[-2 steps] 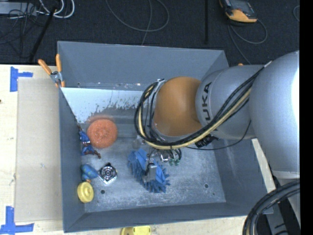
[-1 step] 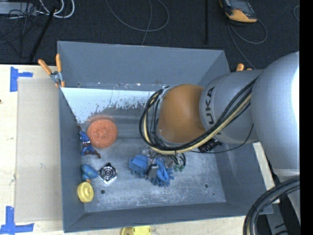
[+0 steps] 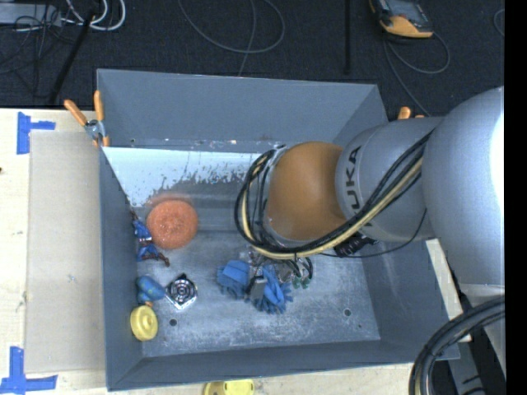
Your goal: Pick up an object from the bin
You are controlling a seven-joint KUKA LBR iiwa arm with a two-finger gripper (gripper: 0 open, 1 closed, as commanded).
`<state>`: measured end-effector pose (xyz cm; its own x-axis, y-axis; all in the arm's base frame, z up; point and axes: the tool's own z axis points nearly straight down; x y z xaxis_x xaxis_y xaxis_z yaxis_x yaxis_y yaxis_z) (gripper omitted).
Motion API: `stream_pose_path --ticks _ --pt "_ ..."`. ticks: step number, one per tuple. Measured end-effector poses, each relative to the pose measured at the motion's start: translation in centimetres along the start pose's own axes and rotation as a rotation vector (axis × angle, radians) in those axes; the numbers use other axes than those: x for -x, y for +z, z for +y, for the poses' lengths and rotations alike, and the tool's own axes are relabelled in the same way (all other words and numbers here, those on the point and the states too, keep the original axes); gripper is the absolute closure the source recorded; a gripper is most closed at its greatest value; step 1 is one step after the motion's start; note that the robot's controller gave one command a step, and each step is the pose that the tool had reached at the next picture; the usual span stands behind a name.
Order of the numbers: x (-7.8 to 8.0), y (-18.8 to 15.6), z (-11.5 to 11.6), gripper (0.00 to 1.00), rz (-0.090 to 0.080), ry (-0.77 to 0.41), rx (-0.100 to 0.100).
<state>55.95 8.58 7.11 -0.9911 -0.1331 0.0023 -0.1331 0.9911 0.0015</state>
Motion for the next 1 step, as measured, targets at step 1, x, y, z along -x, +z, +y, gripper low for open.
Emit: stream_pose_path --ticks 1 --pt "0.79 -12.27 1.38 1.00 -0.003 0.012 -0.001"
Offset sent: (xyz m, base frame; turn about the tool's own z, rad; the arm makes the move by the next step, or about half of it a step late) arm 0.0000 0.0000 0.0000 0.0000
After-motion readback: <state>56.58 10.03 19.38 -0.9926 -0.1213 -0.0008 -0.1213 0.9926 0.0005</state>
